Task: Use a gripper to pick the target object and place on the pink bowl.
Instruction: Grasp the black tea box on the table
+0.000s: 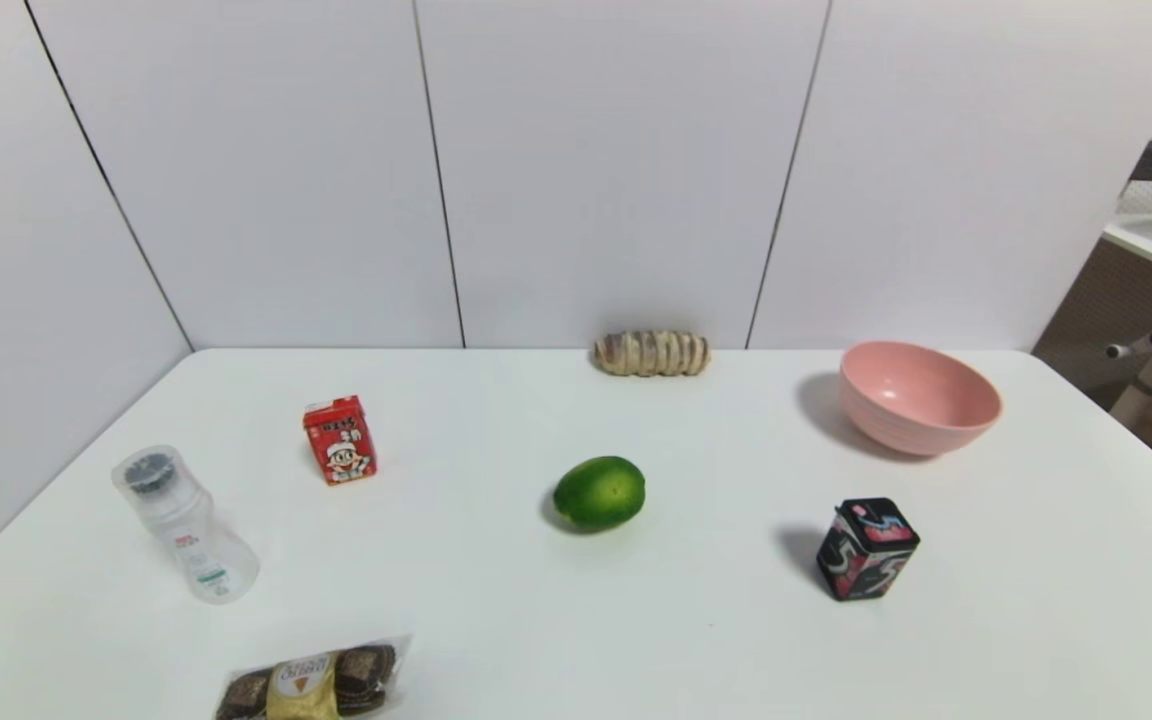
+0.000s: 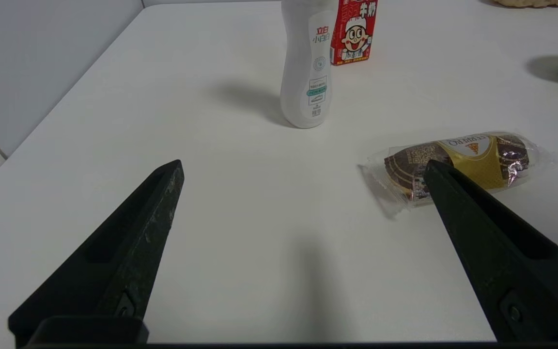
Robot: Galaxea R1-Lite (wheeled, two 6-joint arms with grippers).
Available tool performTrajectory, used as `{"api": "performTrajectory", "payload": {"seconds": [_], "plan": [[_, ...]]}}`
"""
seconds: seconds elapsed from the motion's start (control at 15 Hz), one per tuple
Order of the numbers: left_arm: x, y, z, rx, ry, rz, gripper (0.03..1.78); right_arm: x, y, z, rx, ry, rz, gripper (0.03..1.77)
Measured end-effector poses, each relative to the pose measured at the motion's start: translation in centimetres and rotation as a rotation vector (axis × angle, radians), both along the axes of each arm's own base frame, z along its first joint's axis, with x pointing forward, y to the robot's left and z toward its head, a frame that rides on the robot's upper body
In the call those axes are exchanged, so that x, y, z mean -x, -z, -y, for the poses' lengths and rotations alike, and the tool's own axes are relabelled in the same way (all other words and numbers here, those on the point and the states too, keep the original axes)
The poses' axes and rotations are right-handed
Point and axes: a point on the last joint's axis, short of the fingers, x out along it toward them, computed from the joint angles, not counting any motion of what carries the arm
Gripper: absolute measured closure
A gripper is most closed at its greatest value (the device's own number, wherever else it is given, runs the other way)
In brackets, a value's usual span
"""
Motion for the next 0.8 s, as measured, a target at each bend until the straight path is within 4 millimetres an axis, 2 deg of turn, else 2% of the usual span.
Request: {"api": "performTrajectory", "payload": {"seconds": [0.27, 0.4, 0.6, 0.8], "plan": [[0.0, 0.0, 0.0, 0.000, 0.000, 0.000, 0.03, 0.0, 0.1, 0.0, 0.007, -0.001, -0.016, 0.09], [0.0, 0.0, 0.0, 0.000, 0.000, 0.000, 0.03, 0.0, -0.6, 0.0, 0.008, -0.003, -0.022, 0.09], [0.0, 0.0, 0.0, 0.000, 0.000, 0.000, 0.03, 0.1, -3.9, 0.0, 0.010, -0.013, -0.037, 0.09], [0.0, 0.0, 0.0, 0.000, 0.000, 0.000, 0.03, -0.6, -8.8, 0.0, 0.023, -0.065, -0.122, 0.09]]}}
